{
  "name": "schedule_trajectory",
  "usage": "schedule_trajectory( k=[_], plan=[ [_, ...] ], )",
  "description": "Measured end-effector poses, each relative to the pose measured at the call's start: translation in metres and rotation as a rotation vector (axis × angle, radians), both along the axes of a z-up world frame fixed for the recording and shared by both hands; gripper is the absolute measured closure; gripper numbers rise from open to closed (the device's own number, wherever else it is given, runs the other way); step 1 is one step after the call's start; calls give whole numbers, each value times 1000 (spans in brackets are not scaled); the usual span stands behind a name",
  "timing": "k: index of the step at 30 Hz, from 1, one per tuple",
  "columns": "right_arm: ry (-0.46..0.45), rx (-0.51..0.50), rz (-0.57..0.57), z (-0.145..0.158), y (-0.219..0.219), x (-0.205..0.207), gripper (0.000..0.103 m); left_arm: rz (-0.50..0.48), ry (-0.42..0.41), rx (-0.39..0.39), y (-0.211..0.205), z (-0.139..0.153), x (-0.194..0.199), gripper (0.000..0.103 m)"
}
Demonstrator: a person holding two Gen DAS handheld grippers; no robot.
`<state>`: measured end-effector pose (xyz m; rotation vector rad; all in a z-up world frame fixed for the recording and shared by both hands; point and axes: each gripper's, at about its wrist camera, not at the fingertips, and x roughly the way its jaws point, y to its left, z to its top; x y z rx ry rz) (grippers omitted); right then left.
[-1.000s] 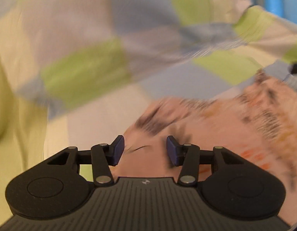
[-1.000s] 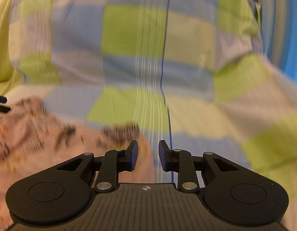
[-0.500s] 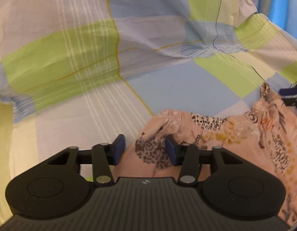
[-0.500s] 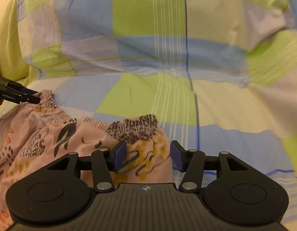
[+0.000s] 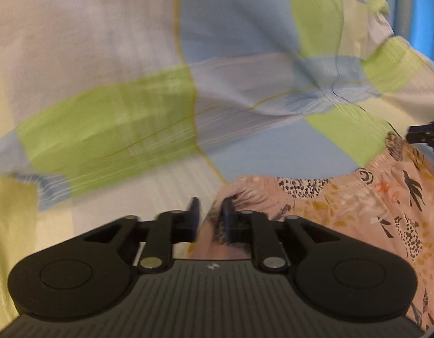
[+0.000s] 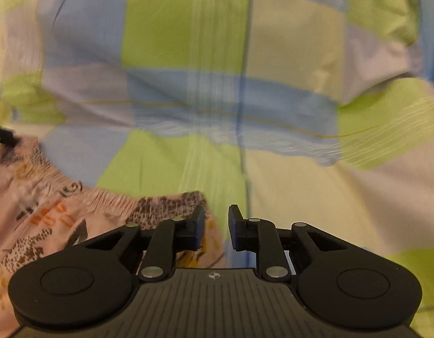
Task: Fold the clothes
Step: 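Lay the shorts flat on the sheet and open both tools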
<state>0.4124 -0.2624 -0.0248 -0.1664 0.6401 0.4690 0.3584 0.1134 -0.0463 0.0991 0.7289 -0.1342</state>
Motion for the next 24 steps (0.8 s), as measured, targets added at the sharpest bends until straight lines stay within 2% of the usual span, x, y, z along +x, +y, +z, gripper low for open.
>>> schedule_trajectory(
  k=[1,3,6,10,12,15,17,19,20,22,24],
  plan=[
    [8,34,-1,5,-9,-11,66,5,-14,2,3,3,-10,76],
    [24,53,5,9,-33,-36,59,4,-35,30,8,9,-37,75],
    [89,82,1,4,-76,-79,59,-25,-29,42,3,17,-84,75],
    [180,129,-70,-10,-128,-143,59,-160,-10,26,-35,26,-155,75],
    [208,159,-98,-16,-148,-171,59,-233,13,-43,-62,29,-191,74],
    [233,172,-134,-29,-165,-199,59,-313,79,-178,-99,26,-229,66],
    [235,189,-150,-36,-171,-207,59,-339,126,-204,-125,17,-245,66],
    [236,212,-161,-40,-175,-212,59,-320,174,-229,-145,4,-256,66],
    [238,226,-164,-41,-176,-213,62,-297,197,-243,-151,-2,-260,65],
    [253,229,-164,-42,-176,-212,93,-253,226,-259,-160,-14,-264,62],
    [251,213,-164,-41,-174,-211,97,-220,203,-241,-167,-21,-266,62]
  ],
)
